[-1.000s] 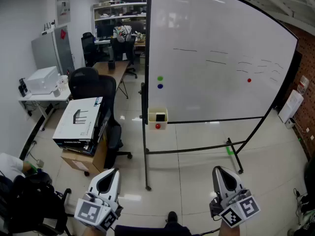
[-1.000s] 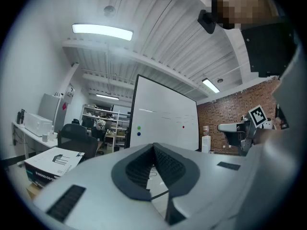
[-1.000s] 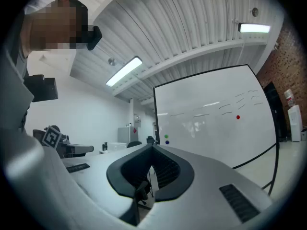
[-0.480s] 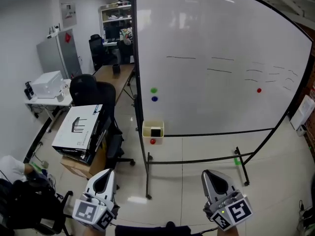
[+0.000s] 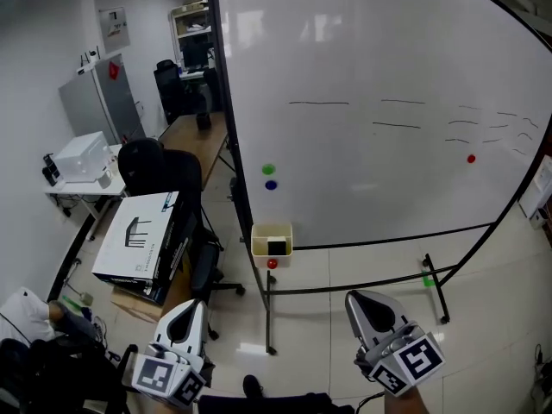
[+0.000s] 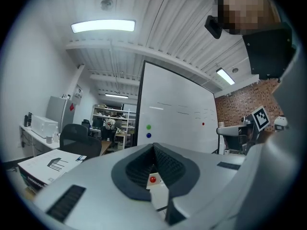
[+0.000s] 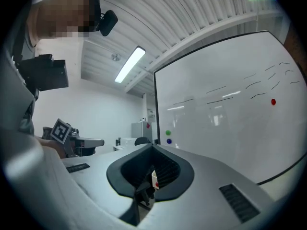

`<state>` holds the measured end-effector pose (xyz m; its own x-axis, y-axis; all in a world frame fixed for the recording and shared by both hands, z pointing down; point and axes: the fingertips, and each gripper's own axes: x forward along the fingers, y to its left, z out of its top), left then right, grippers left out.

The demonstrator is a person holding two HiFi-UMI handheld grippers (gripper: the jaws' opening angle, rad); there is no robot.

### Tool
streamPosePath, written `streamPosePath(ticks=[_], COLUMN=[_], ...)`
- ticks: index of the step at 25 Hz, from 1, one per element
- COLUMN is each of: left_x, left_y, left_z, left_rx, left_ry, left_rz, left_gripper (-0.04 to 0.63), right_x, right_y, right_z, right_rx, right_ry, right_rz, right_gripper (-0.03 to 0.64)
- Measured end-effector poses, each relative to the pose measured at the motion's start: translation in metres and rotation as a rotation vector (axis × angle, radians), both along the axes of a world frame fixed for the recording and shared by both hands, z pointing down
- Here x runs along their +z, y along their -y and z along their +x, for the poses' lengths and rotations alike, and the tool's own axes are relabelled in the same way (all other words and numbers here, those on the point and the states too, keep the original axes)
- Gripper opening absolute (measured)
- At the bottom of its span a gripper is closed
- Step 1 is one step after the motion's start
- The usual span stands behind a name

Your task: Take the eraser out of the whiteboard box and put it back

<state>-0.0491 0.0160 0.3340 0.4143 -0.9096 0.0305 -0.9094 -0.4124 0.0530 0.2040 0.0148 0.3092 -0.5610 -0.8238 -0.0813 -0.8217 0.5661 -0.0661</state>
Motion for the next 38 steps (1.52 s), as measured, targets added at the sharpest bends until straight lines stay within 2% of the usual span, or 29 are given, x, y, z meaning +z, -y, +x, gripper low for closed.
streamPosePath(ticks=[12, 15, 18, 22, 24, 27, 30, 31, 34, 38], left_x=[0.006, 0.011, 0.014, 0.019, 0.023, 0.019, 0.021, 0.024, 0.038, 0.048], left_y=[0.096, 0.111, 0.125, 0.144, 0.15, 0.167, 0.182, 0.187, 0.208, 0.228], left_z=[-0.065, -0.064, -0.06, -0.051, -0.047, -0.039, -0.035, -0.038, -0.056, -0.083], left_rx=[0.163, 0.162, 0.142, 0.073, 0.031, 0.015, 0.038, 0.045, 0.053, 0.091], left_ry=[0.015, -0.004, 0.008, 0.012, 0.023, 0.038, 0.049, 0.05, 0.041, 0.038], left_rz=[0.019, -0.002, -0.007, -0.042, -0.056, -0.035, -0.023, -0.026, -0.047, -0.061], left_gripper=[0.02, 0.02, 0.02, 0.02, 0.02, 0.02, 0.02, 0.02, 0.02, 0.02], right_x=[0.015, 0.021, 0.027, 0.037, 0.042, 0.054, 0.079, 0.088, 0.118, 0.152], right_y=[0.083, 0.102, 0.122, 0.148, 0.162, 0.187, 0.213, 0.22, 0.238, 0.252], right_z=[-0.06, -0.069, -0.072, -0.075, -0.073, -0.077, -0.086, -0.091, -0.111, -0.13], right_rx=[0.206, 0.181, 0.157, 0.063, 0.029, -0.009, 0.02, 0.032, 0.059, 0.167], right_ry=[0.04, 0.021, 0.027, 0.015, 0.016, 0.022, -0.007, -0.02, -0.059, -0.084], right_rz=[-0.039, -0.066, -0.079, -0.112, -0.125, -0.162, -0.219, -0.24, -0.295, -0.341], right_gripper=[0.012, 0.05, 0.071, 0.16, 0.168, 0.259, 0.255, 0.272, 0.295, 0.305])
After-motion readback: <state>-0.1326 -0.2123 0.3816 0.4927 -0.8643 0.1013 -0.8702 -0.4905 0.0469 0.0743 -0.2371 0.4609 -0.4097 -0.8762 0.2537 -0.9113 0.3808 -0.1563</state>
